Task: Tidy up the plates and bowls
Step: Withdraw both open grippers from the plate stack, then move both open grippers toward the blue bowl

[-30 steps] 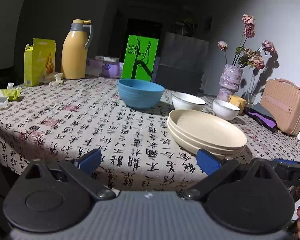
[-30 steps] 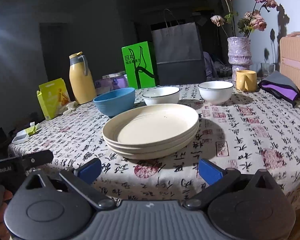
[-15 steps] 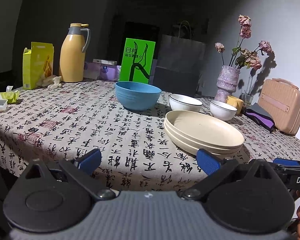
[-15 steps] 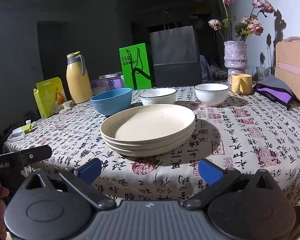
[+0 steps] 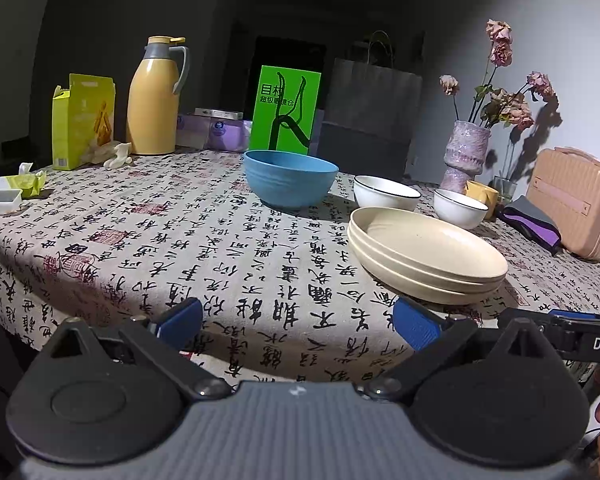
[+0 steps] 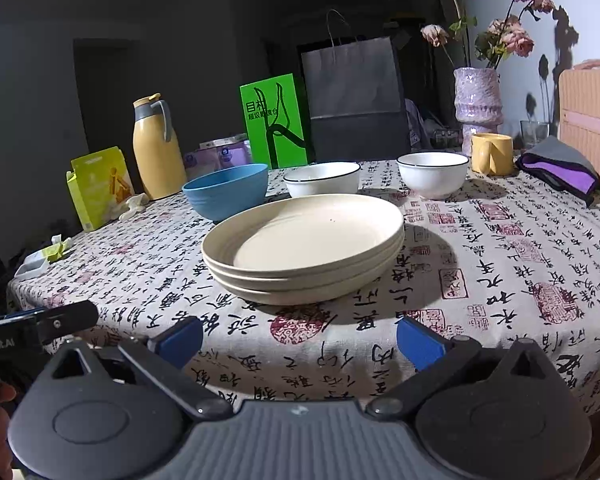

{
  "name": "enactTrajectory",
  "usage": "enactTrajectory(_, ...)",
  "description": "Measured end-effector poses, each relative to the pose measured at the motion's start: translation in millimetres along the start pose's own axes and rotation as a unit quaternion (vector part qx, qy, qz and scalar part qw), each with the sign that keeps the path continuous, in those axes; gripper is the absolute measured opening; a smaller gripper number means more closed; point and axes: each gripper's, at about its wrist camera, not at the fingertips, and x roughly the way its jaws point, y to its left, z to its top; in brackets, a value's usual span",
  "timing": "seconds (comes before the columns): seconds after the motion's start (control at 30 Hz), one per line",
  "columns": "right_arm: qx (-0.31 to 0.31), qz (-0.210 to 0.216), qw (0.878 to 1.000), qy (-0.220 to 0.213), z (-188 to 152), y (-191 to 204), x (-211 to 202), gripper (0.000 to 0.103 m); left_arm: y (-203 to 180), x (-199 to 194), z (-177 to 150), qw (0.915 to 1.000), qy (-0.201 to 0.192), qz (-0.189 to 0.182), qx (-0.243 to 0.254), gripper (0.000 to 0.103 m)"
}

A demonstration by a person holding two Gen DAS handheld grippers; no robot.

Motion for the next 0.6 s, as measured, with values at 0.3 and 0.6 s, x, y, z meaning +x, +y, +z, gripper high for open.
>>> enactTrajectory(0.3, -0.009, -0.018, 1.000, -0.007, 10, -3, 18, 0.103, 9, 19, 8, 1.0000, -0.002, 0.006, 0.007, 0.103)
enactTrajectory(0.6, -0.032, -0.034, 0.999, -0.020, 37, 1, 40, 0.103, 26, 43, 29, 0.9999, 0.000, -0.010, 0.007, 0.103)
